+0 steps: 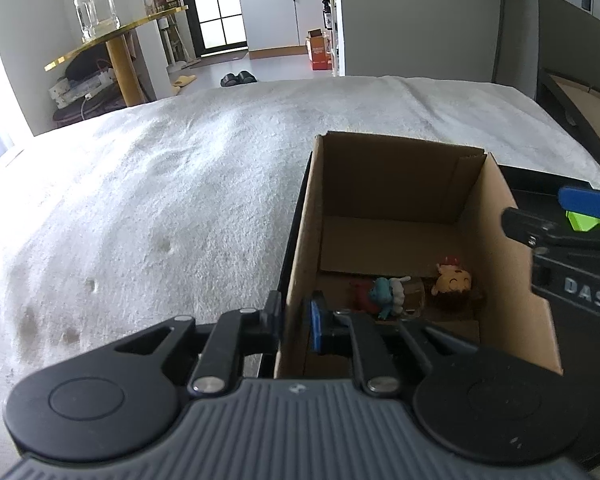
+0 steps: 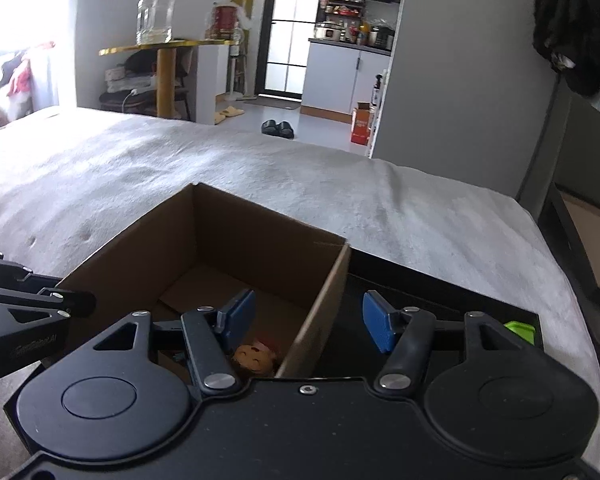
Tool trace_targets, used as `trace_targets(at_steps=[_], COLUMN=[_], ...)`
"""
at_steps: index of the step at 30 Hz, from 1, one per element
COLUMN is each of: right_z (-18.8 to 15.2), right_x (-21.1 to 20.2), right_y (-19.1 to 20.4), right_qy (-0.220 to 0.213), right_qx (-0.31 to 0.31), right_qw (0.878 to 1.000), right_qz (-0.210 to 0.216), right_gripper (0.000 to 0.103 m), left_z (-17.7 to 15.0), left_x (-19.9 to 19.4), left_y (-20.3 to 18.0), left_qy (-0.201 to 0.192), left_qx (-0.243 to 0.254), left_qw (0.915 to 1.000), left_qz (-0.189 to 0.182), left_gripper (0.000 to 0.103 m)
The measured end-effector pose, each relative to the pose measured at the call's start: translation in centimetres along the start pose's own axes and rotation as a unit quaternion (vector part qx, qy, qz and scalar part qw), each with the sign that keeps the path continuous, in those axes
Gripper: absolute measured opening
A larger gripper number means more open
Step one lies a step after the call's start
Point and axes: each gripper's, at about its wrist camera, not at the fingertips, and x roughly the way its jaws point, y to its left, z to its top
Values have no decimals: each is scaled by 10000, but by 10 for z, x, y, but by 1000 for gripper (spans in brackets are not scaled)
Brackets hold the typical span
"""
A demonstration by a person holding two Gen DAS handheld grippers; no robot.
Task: Organize rigid objects
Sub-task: 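Carry the brown figure into the box and open the right gripper, then move the right tool back to the tray and grasp the bunny-face cube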
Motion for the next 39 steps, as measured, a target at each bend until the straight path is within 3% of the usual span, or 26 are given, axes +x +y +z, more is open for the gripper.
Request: trace_targets(at_steps=[7,9,11,13,17,25,39], right_z=[-11,-15,-19,-23,-29,-43,-71], right_x=[-13,-15,-17,-20,-24,-30,-24], right_y=[-22,-28,-35,-44,-61,-86,-123], right_qy=[28,69,108,137,158,174,458], right_qx=[260,322,406,514,660,840,1346], right_qw=[9996,9994,9990,9984,9972,9948,9861], right_qz=[-70,-103,-130,-180,-321,-543,-861], right_gripper=[67,68,73,81,83,99,100], left_z=[4,5,6,7,9,10,8], left_x=[-5,-7,-8,-10,-11,-9,-7], left_y=[-12,-16,-21,-27,-36,-47,-63], left_qy=[21,23,40,-15,-40,22,109], left_qx=[105,135,221,322,461,637,930], left_qw=[9997,9997,9994,9990,9984,9965,9920], left_qz=[198,200,251,294,331,537,846], left_gripper=[21,29,53,60,71,77,83])
